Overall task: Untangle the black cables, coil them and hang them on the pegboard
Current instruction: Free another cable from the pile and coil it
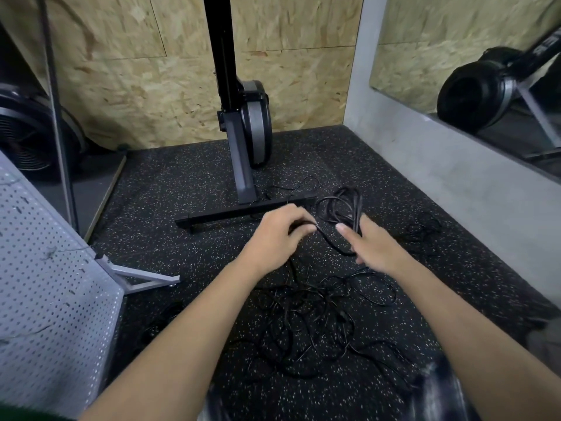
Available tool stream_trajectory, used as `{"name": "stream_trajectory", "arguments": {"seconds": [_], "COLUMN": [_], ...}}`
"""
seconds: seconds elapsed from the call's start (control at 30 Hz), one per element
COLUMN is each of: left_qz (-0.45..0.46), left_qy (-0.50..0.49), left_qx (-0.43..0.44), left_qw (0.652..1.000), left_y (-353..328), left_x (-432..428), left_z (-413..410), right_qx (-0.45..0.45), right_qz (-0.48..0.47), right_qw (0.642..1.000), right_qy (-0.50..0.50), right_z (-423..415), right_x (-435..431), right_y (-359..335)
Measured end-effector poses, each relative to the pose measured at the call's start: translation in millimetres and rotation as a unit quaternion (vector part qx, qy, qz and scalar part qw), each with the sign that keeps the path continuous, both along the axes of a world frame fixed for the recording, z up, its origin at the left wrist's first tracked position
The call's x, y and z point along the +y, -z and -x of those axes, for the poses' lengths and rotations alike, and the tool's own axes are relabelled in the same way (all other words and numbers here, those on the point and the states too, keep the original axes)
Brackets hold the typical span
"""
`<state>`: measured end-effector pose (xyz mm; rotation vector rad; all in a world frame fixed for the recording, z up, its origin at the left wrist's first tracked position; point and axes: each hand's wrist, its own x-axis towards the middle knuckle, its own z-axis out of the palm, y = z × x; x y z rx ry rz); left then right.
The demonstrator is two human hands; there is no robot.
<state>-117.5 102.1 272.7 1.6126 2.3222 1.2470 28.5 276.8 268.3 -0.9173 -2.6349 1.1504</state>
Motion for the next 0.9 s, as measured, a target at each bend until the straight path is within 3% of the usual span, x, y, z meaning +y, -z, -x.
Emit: {"name": "stream_trajectory", "arguments": {"seconds": [0.1,0.37,0.67,0.77,0.83,0.9], "left_qz": [-0.083,-0.112,-0.102,-0.1,-0.091,-0.04], "left_qy": [-0.034,-0.039,-0.064,-0.1,-0.126,-0.11], "left_qx": [0.001,-0.018,0.012,0.027,-0.015,-0.111], "left_qw": [0.996,0.993,0.993,0.99,0.988,0.987], "left_y": [-12,-9,0,5,6,10], "left_x": [-4,-5,0,-3,-8,-13], "left_z": [-1,-4,-3,3,6,11], "right_qx": [0.018,-0.067,-0.059,-0.019,0.015,0.055], "right_qz": [0.021,-0.032,0.026,0.055,0.08,0.103], "right_qw": [0.998,0.982,0.983,0.987,0.989,0.988], "right_qy": [-0.059,-0.174,-0.169,-0.149,-0.123,-0.097], "right_z": [0,-2,-1,0,-1,-1], "right_x": [-15,-34,-32,-23,-16,-13], "right_y": [-8,-8,0,1,0,-5]}}
